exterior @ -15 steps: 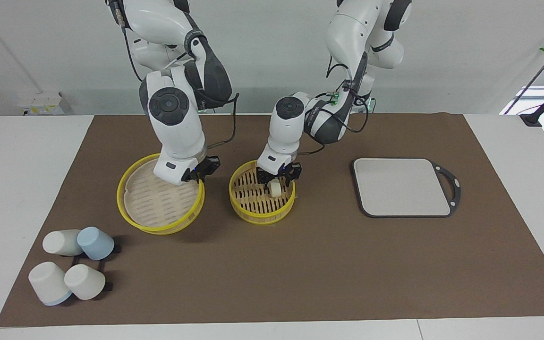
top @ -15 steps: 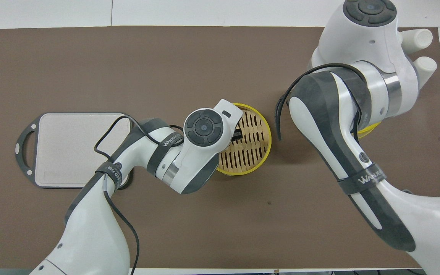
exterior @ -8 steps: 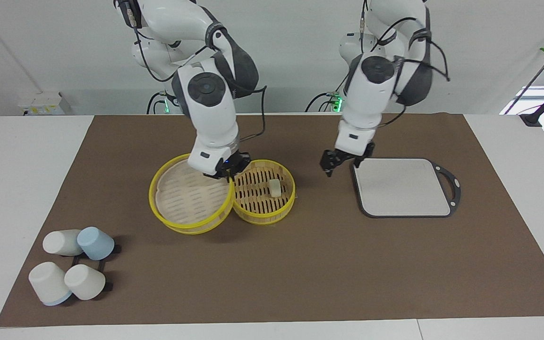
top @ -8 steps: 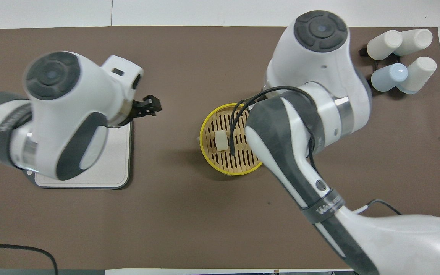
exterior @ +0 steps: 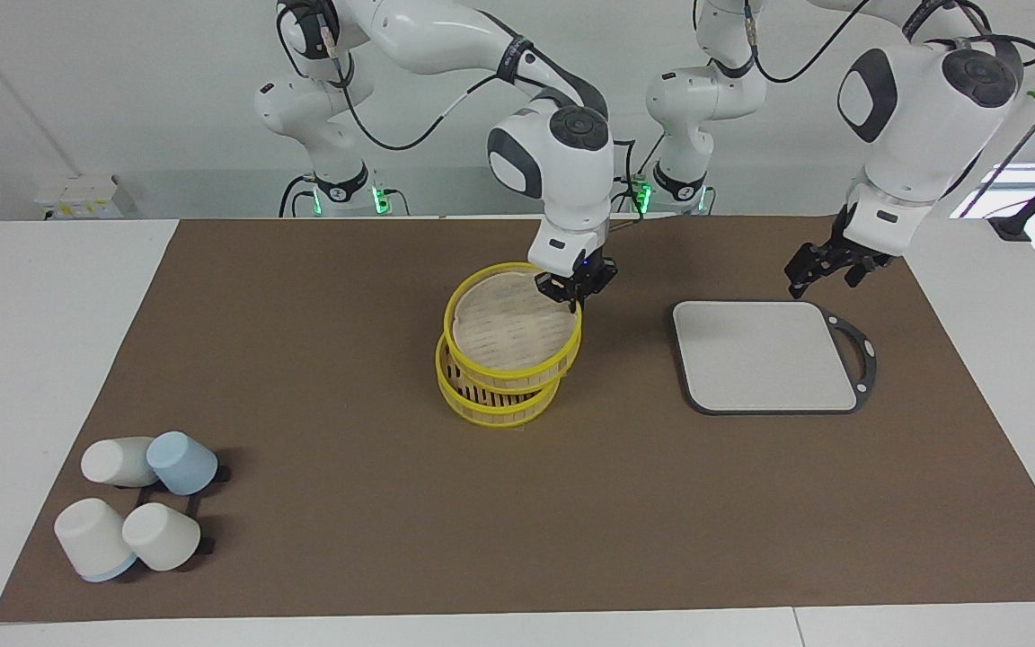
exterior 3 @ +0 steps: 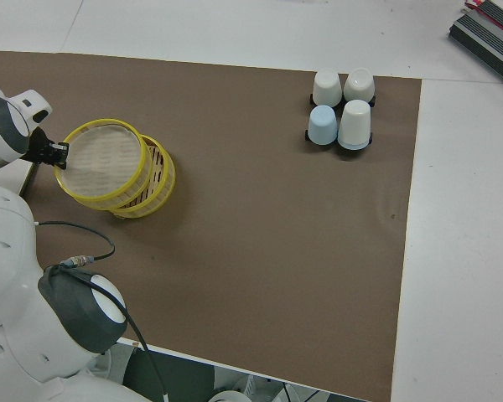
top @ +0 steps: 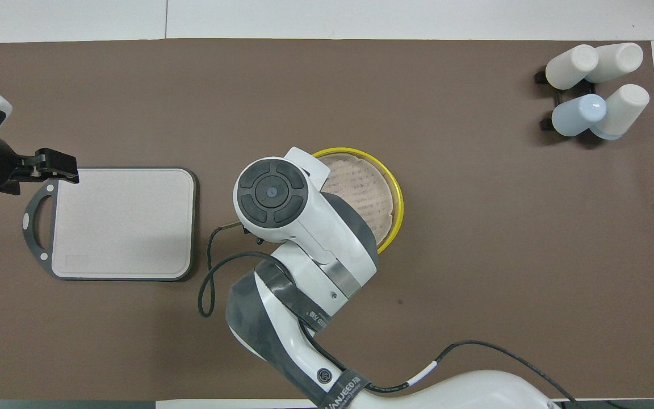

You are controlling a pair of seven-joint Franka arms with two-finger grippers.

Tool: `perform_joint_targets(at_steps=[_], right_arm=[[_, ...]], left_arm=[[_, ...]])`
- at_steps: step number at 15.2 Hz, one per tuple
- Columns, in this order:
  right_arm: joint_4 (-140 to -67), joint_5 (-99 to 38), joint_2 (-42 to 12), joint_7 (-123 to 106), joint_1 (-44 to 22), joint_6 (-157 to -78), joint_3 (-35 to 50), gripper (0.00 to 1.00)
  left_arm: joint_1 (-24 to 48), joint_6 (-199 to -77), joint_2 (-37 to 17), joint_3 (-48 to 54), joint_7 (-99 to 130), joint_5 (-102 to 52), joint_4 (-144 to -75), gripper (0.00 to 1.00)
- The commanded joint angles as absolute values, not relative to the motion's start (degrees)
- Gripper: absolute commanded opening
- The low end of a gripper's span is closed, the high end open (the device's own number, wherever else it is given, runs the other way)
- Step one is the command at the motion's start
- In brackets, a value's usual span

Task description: Place bun in steamer

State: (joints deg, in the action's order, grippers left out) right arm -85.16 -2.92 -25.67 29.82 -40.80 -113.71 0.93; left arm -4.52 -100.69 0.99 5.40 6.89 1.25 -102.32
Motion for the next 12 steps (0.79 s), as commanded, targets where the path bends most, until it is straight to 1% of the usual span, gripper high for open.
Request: perform_joint_targets(at_steps=[1, 5, 8, 9, 11, 12], right_arm=[[-90.0, -2.2, -22.7, 29.0, -39.7, -115.4, 1.1, 0.0], [-95.0, -2.1, -21.0, 29.0, -40.3, -119.7, 1.1, 0.0], [-96.8, -2.1, -20.6, 28.8, -40.3, -122.2, 1.1, 0.0], [-97.7, -2.1, -20.4, 28.7, -40.3, -123.5, 1.1, 0.0], [-98.9, -2.1, -20.1, 27.4, -40.1, -125.2, 1.1, 0.0], [-99.1, -2.1, -20.1, 26.5, -39.9, -126.1, 1.1, 0.0]], left_arm=[[-5.5, -97.9, 2.5, 6.2, 5.3, 1.7, -102.1, 1.0], [-5.0, -94.2, 2.5, 6.2, 5.3, 1.5, -99.7, 1.0], [-3.4, -93.3, 2.3, 6.0, 5.5, 1.1, -97.9, 1.0], [-0.7, -92.6, 2.0, 3.7, 5.7, 0.9, -97.6, 1.0], [6.5, -91.0, 1.7, -4.1, 5.5, -0.3, -95.8, 1.0], [7.3, -89.3, 1.1, -5.3, 5.5, -1.0, -94.2, 1.0]])
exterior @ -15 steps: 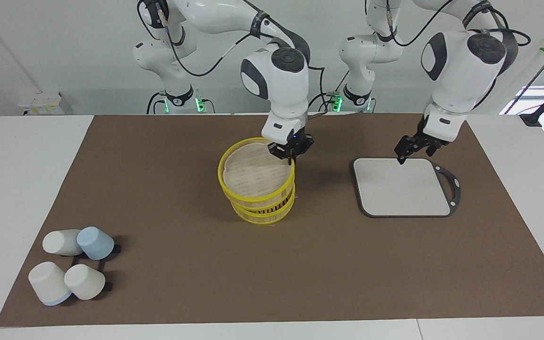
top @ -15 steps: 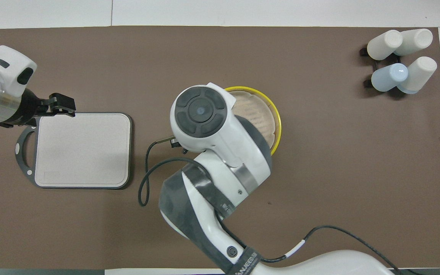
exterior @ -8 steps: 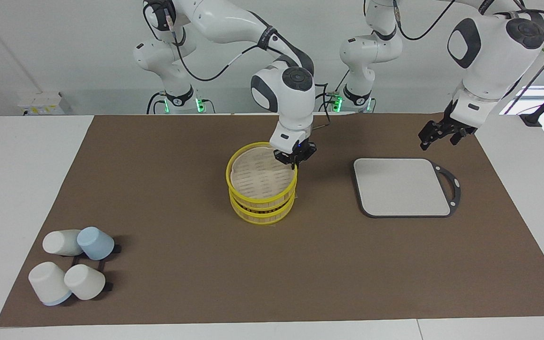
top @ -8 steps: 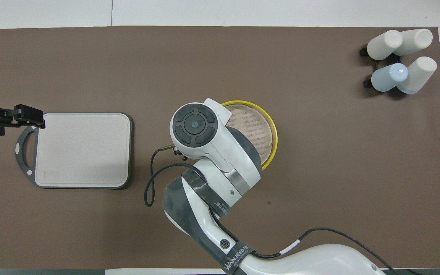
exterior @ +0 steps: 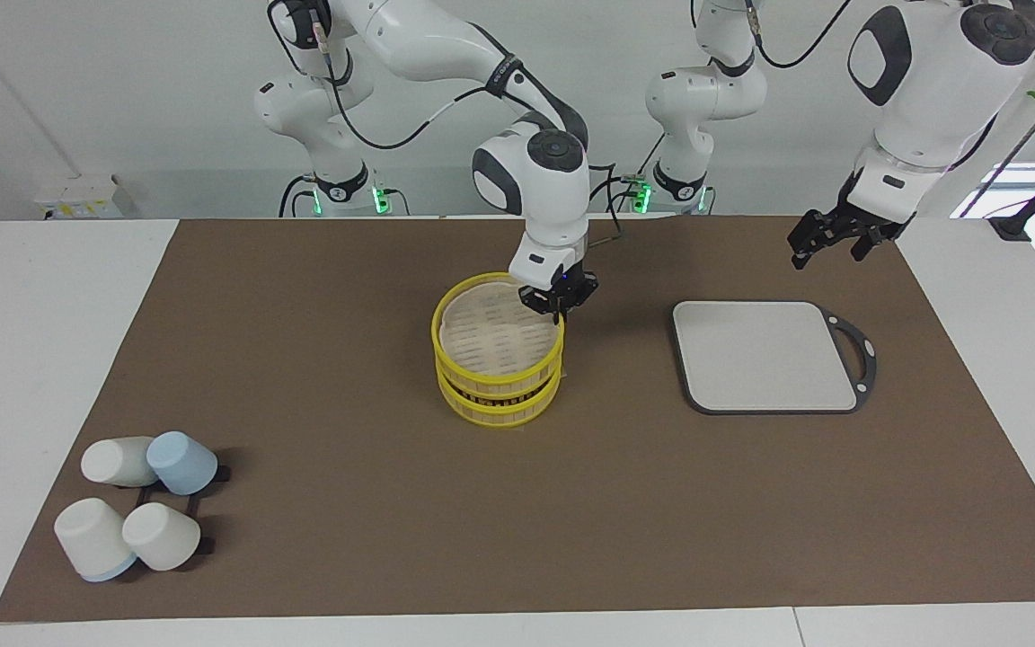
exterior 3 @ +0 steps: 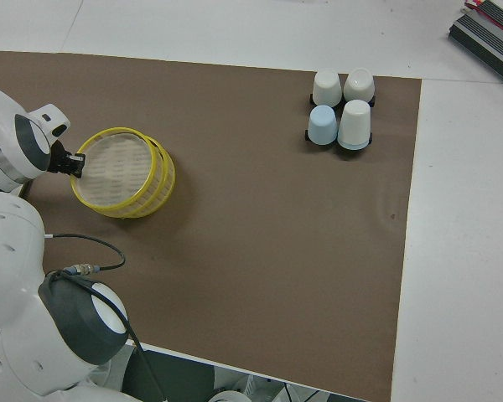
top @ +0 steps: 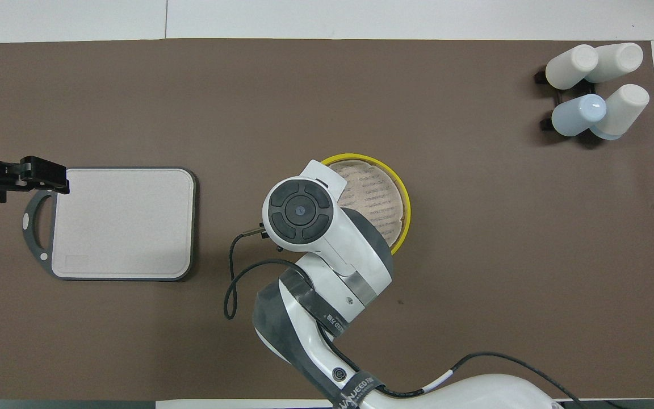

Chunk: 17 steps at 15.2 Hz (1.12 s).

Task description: Place bun in steamer

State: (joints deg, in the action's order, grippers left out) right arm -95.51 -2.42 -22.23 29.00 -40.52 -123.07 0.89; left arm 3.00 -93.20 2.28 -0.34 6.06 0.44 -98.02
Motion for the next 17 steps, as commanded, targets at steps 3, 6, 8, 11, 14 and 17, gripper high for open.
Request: perform_joint_targets(at_steps=[3, 6, 8, 11, 14, 17], right_arm=[[-99.3, -2.2, -20.4, 25.0, -39.3, -128.0, 1.1, 0.0], [-99.2, -2.3, -21.0, 25.0, -39.6, -130.2, 1.1, 0.0], [-99.3, -2.4, -21.1, 25.0, -39.6, -130.5, 1.1, 0.0], [-100.3, -2.8, -21.3, 25.4, -39.9, -133.2, 1.1, 0.0], [-100.2, -3.0, -21.3, 25.5, -39.8, -133.2, 1.1, 0.4], [-98.9, -3.2, -21.3, 25.6, -39.6, -132.2, 1.1, 0.64]], left_arm=[[6.6, -87.2, 0.7, -4.7, 5.5, -1.2, -91.8, 1.0], [6.7, -87.3, 0.6, -4.6, 5.4, -1.2, -91.8, 1.0], [6.9, -87.0, 0.6, -4.7, 4.7, -1.2, -92.2, 1.0], [6.9, -86.6, 0.7, -4.7, 3.9, -1.3, -92.5, 1.0], [6.8, -86.6, 0.5, -4.6, 3.9, -1.3, -92.5, 1.0], [6.4, -86.9, 0.6, -4.5, 3.6, -1.9, -92.5, 1.0]])
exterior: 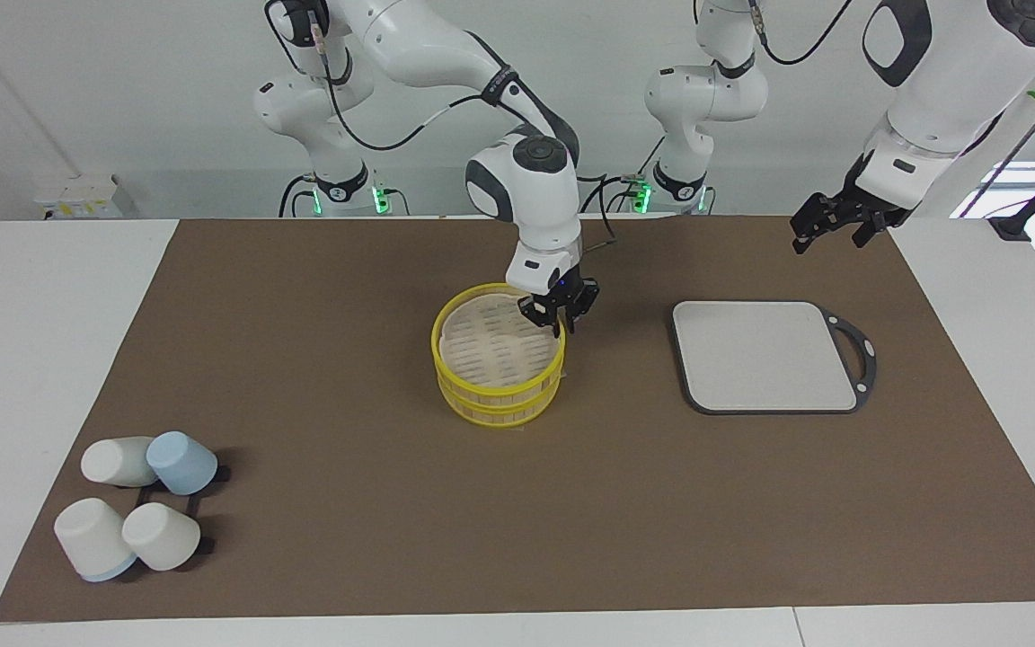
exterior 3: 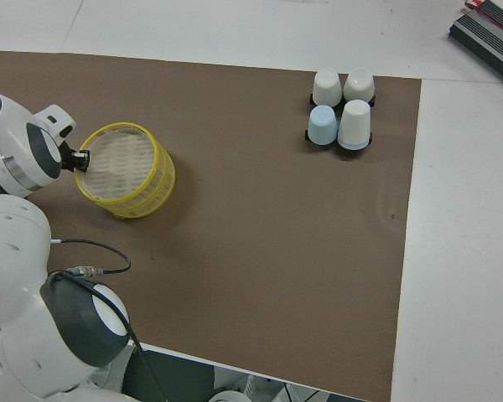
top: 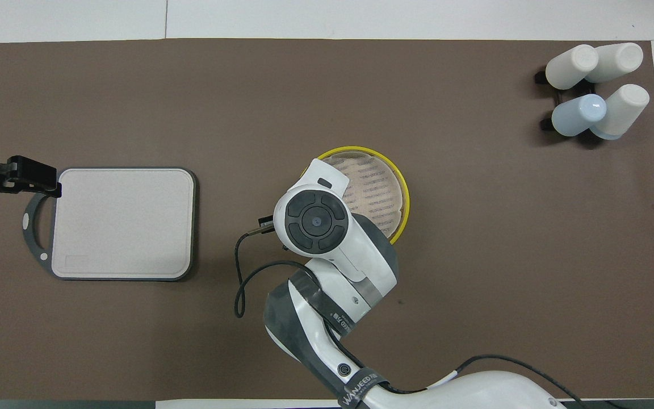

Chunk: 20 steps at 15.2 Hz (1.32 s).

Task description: Place bun in steamer

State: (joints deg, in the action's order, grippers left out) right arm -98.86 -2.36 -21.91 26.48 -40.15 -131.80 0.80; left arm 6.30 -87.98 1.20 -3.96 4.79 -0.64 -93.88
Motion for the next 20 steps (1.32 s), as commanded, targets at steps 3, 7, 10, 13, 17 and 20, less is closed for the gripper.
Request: perform_joint_targets(at_steps=[3, 7, 10, 13, 17, 20], right_arm=[[-92.5, -3.2, -21.2, 25.4, -38.0, -123.3, 0.8, 0.73], [-88.7, -3.0, -18.0, 23.7, -32.4, -112.0, 0.8, 1.0], [-88.9, -3.0, -12.5, 22.2, -27.3, -100.6, 0.4, 1.0], [-89.7, -2.9, -6.2, 19.5, -20.7, -90.6, 0.4, 1.0], [-92.8, -3.0, 0.8, 9.2, -12.2, -84.9, 0.4, 1.0], [-95.5, -2.6, 3.4, 7.4, -10.8, -83.5, 0.4, 1.0]], left_arm=[[5.8, -86.9, 0.7, -4.5, 1.7, -2.3, -92.5, 1.0], [6.2, -87.0, 0.8, -4.7, 1.7, -2.3, -92.5, 1.0], [6.0, -87.3, 0.8, -4.8, 1.6, -2.3, -92.6, 1.0], [6.0, -87.5, 0.8, -4.8, 1.5, -2.3, -92.7, 1.0], [6.2, -87.5, 0.8, -4.8, 1.7, -2.2, -92.7, 1.0], [6.5, -87.4, 0.8, -4.8, 1.7, -2.2, -92.7, 1.0]])
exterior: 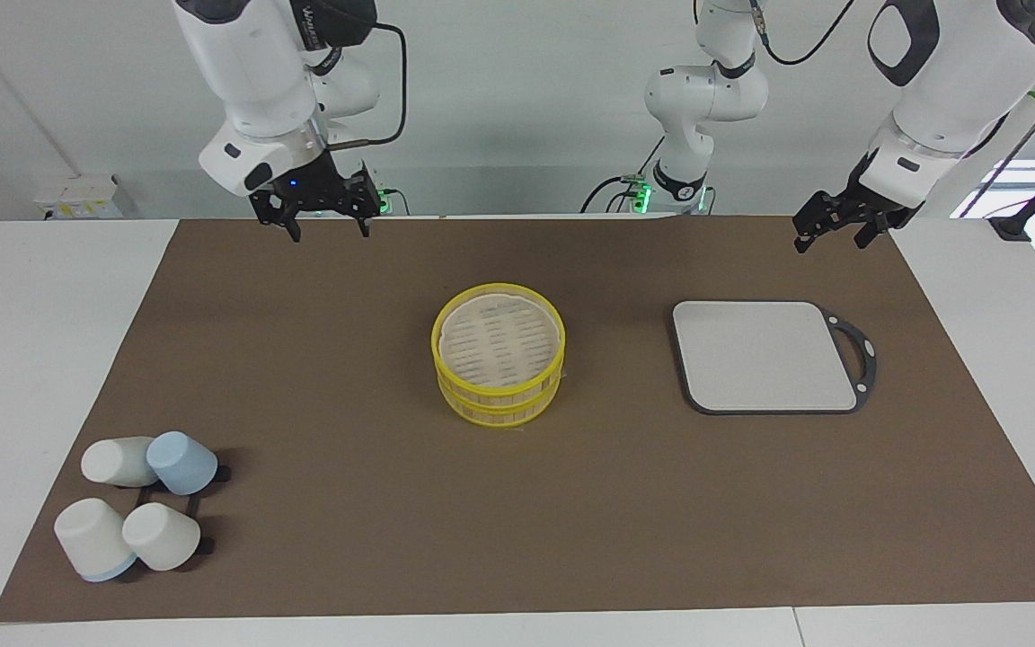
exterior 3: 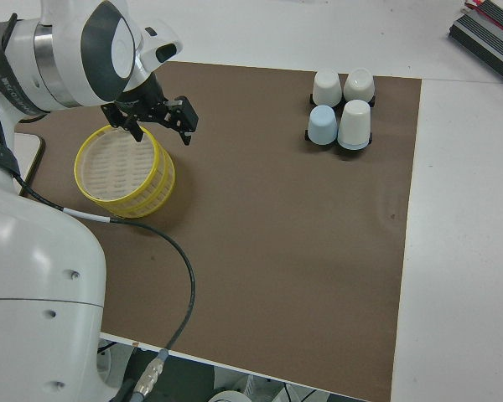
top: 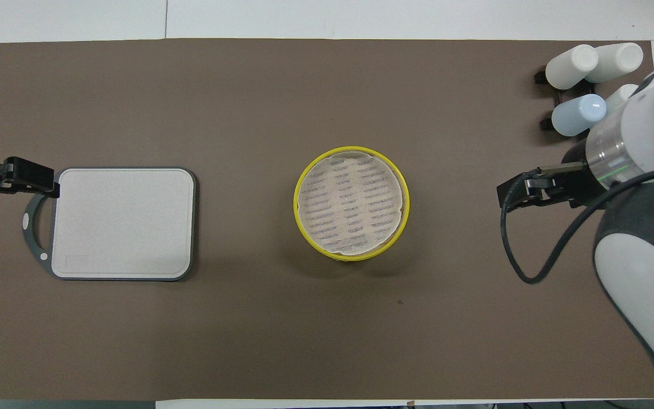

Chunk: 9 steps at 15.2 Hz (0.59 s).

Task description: Place bun in steamer

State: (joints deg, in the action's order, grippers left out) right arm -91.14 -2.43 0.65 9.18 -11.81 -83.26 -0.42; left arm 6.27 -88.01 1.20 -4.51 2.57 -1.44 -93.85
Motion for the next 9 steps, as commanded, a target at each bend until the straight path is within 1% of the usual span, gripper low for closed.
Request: perform_joint_targets(at_steps=[1, 3, 9], right_arm=[[-97.7, -2.5, 4.7, 5.7, -9.9, -84.2, 0.4, 1.0], [-98.9, -2.5, 4.7, 3.1, -7.6, -88.1, 0.6, 1.0], [-95.5, -2.0, 2.6, 0.7, -2.9, -89.3, 0.5, 1.0]], left_arm=[[6.3, -87.4, 0.8, -4.8, 1.7, -2.2, -92.7, 1.0], [6.3, -87.5, 0.8, -4.8, 1.7, -2.2, -92.6, 1.0], [6.1, -87.5, 0.8, -4.8, 1.6, -2.2, -92.6, 1.0]])
